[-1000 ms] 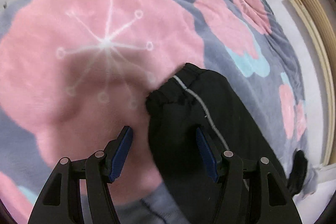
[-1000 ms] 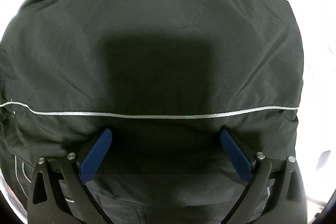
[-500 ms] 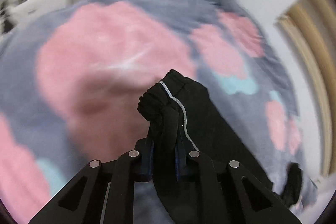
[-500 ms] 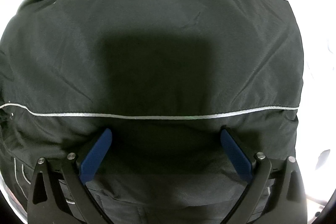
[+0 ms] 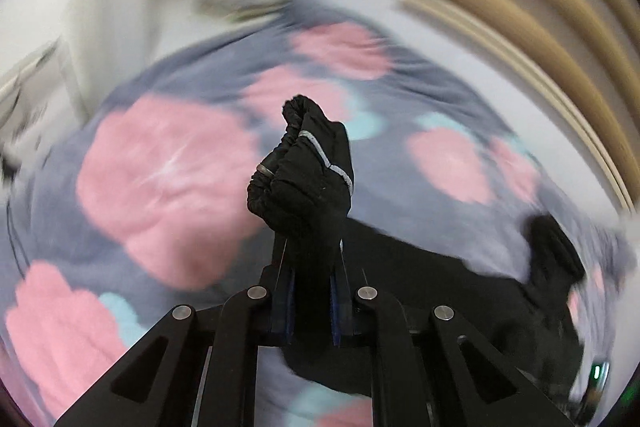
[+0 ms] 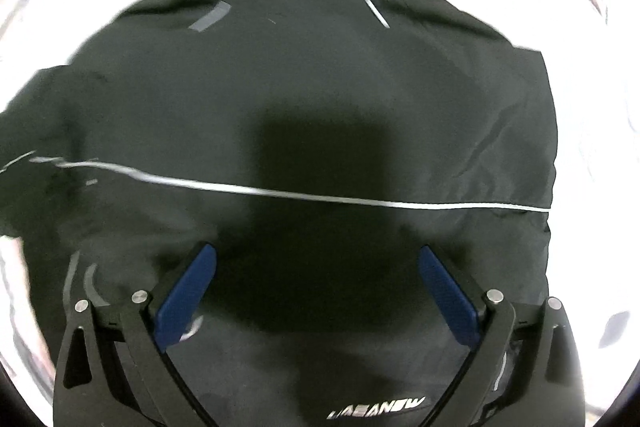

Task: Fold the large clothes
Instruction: 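Fold the held sleeve across the jacket body with the left gripper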

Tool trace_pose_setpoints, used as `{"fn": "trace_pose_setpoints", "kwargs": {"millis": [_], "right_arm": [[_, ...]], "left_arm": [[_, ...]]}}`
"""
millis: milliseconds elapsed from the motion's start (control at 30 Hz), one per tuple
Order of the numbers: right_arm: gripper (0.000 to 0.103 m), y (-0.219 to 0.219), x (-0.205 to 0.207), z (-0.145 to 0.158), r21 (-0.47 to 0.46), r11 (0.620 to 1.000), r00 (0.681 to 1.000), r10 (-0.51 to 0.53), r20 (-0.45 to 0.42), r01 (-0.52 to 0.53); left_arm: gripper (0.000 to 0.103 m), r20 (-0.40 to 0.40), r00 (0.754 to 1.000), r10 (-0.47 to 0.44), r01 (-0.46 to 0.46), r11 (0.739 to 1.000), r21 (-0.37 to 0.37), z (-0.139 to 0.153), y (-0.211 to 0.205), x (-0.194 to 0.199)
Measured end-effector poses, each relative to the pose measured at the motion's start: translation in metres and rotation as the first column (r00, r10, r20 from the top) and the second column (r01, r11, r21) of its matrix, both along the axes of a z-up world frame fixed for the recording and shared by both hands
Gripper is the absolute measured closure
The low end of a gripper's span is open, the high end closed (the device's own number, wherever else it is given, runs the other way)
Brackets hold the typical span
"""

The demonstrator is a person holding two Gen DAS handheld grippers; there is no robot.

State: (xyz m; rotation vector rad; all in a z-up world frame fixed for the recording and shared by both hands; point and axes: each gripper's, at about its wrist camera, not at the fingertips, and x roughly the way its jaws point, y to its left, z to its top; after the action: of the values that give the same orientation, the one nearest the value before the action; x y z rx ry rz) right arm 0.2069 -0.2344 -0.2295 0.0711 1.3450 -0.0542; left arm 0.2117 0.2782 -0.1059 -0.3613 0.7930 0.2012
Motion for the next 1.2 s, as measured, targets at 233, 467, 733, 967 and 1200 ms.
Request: {"fn": "trace_pose_setpoints", "kwargs": {"millis": [233,467,733,967,1200], "right_arm": [[0.001,-0.015,-0.038,0.044,0.076,0.997,0.992,0.001,0.123,-0.010],[0.001,-0.072,-0.069,0.054,0.107,0.993,0.989,-0.071,0.131,0.057],[0.001,-0.117,-0.083,0.038,0.153,0.980,0.983,-0.148,0.105,0.131],[0.001,-0.138,-0.078,0.019,0.154,0.978,0.987,-0.150,0.062,0.139],[0.001,-0.140,-0.065,0.020,0.241,0.964,0.988,-0.131,0.076,0.109]], "left_arm": [[0.091,0.040,0.935,-0.352,0.352,0.936,0.004,0.025,-0.165,-0.002],[0.091,-0.034,0.815,-0.579,0.578,0.815,-0.020,-0.001,-0.315,0.012],[0.091,-0.164,0.614,-0.772,0.770,0.631,-0.089,-0.063,-0.458,0.010],[0.087,-0.312,0.506,-0.804,0.810,0.567,-0.148,-0.150,-0.498,0.005],[0.038,-0.215,0.422,-0.881,0.684,0.465,-0.562,-0.158,-0.471,0.024]]}}
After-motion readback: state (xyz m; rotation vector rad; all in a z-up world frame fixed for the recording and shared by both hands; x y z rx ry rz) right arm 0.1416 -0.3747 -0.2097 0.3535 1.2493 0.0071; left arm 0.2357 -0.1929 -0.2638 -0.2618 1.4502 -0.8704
